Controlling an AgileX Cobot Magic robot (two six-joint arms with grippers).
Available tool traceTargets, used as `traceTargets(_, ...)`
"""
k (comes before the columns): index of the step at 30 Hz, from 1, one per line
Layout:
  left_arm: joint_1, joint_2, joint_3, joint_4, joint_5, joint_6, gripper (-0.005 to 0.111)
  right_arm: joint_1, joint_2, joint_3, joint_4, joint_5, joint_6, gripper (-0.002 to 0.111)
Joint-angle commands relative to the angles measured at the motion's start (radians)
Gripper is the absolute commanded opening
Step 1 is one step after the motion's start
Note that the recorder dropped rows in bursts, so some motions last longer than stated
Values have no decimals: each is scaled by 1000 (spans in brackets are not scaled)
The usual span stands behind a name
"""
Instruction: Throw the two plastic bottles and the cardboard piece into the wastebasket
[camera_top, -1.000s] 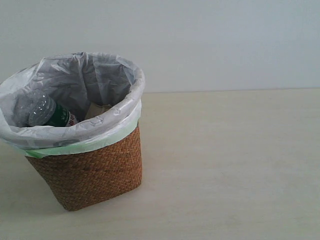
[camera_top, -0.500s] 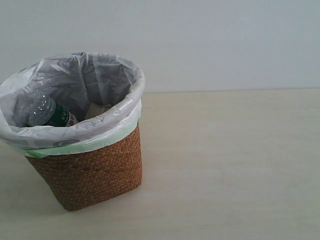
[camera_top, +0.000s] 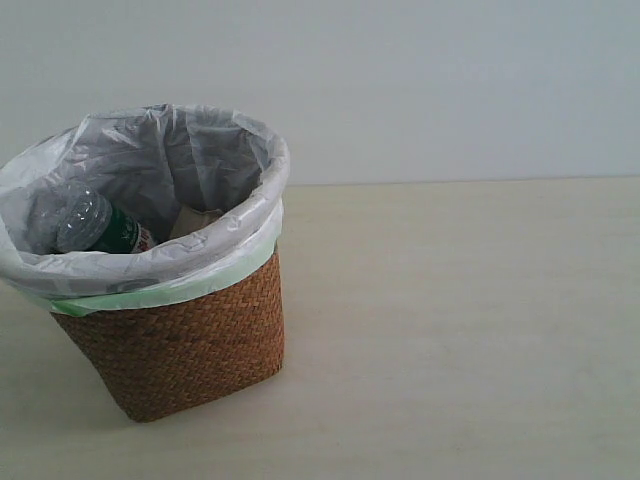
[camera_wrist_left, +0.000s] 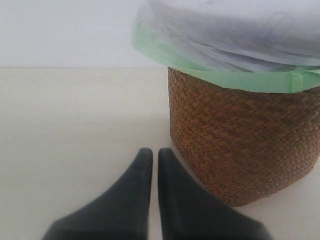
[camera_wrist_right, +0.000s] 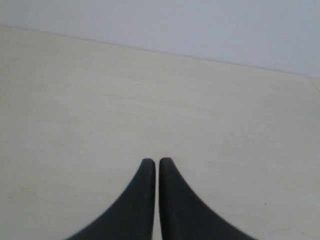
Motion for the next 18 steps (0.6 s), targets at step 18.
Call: traceTargets(18, -8, -4, 4, -3, -8, 3, 4, -5, -5, -1, -6, -4, 124, 0)
